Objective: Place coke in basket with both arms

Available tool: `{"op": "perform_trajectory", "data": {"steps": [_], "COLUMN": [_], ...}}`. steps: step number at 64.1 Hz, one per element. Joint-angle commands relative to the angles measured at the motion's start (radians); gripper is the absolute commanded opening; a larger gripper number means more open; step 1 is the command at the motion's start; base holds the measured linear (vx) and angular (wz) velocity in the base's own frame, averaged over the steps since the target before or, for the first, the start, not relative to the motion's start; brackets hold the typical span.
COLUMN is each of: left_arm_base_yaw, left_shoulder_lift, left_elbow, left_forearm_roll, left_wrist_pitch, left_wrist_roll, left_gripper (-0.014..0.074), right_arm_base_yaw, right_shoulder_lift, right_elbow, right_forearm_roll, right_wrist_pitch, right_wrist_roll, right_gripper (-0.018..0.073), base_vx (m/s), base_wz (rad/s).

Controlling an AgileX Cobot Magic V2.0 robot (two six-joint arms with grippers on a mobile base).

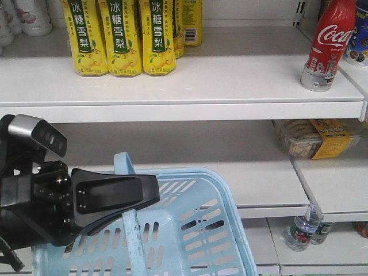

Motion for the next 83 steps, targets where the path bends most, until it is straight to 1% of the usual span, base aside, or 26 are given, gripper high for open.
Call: {"op": "perform_trajectory", "data": {"steps": [1,83], "left_arm_base_yaw": [-0.007,-0.007], "left_shoulder_lift": [-0.022,-0.022], "left_elbow": [-0.033,-0.033], "left_forearm_roll": [-0.082,-0.082], "left_wrist_pitch": [-0.162,-0.162], "left_wrist_roll": [-0.002,-0.002], "left_gripper": [-0.0006,-0.0006], "right_arm_base_yaw": [-0.005,-0.005], "right_shoulder_lift": [0.002,0.002], "right_elbow": [0.008,0.008], "right_forearm_roll": [-0.012,-0.012], "right_wrist_pitch": [-0.07,-0.07], "right_wrist_roll": [-0.003,-0.003], "right_gripper": [-0.0005,-0.0005], "base_vx": [0.03,0.02], "base_wz": [0.0,0.0]}}
